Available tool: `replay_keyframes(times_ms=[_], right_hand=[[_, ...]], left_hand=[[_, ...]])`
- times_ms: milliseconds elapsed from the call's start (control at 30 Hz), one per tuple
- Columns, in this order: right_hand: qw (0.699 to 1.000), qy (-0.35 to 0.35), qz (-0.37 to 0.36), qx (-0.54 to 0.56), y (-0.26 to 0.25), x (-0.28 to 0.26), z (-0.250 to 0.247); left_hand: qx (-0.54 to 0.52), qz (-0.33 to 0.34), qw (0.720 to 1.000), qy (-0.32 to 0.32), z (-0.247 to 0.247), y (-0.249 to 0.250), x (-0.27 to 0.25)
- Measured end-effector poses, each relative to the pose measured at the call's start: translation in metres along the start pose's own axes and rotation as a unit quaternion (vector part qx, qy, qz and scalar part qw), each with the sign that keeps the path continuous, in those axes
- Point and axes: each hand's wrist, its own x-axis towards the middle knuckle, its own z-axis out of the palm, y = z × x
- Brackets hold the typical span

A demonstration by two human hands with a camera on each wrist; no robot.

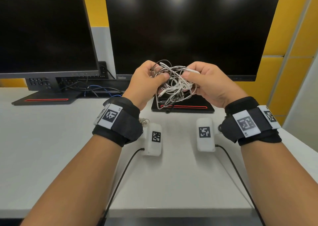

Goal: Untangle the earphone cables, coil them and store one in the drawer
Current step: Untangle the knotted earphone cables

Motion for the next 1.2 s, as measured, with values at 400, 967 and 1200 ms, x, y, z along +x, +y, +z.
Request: replay_keyframes(times_ms=[400, 967, 1200], right_hand=[[0.981, 0.131, 0.033, -0.141, 0.007, 0.007, 0.000], [0.994, 0.077, 0.044, 0.058, -0.008, 0.000, 0.007], [0.992, -0.005, 0.011, 0.129, -0.011, -0.005, 0.005]], left_hand=[[-0.079, -0.035, 0.994, -0.073, 0.004, 0.008, -0.006], [0.054, 0.026, 0.992, -0.112, 0.000, 0.006, -0.004], [0.062, 0.033, 0.984, -0.162, 0.006, 0.007, -0.007]])
